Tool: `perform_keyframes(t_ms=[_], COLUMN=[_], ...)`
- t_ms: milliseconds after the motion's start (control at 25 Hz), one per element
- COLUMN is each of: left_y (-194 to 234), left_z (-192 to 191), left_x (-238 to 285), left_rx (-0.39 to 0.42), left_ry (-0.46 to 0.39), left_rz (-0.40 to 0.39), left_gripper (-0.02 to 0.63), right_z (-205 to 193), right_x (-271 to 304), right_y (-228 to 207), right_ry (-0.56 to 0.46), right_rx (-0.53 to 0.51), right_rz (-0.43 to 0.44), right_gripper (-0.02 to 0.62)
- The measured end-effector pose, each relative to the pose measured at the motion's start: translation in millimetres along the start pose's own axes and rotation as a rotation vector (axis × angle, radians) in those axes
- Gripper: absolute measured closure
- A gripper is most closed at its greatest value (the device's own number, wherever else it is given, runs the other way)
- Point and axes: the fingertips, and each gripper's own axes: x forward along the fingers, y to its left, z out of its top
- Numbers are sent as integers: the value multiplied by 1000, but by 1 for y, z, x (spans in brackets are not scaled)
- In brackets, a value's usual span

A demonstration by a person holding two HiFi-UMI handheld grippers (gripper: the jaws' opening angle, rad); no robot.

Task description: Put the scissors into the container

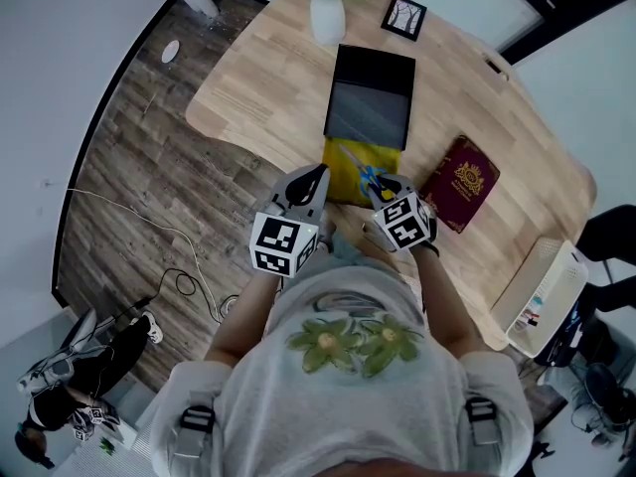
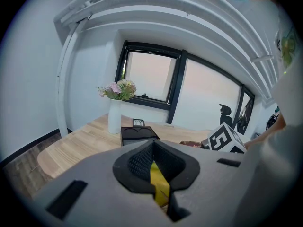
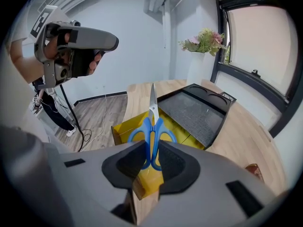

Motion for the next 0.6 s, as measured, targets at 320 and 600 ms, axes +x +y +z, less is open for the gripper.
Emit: perform_keyframes(t_ms=[320, 600], left_y=[3, 2], left_z=[-1, -1], left_x=[1, 3], left_rx=[-4, -7], left_ry=[4, 6], left_rz=[2, -3], left_gripper=[598, 598], right_z=[-9, -13], right_x=[10, 17], right_y=[-3, -4], right_ry=[37, 63], right_rx=[2, -10], right_rz=[3, 5], right_gripper=[517, 517])
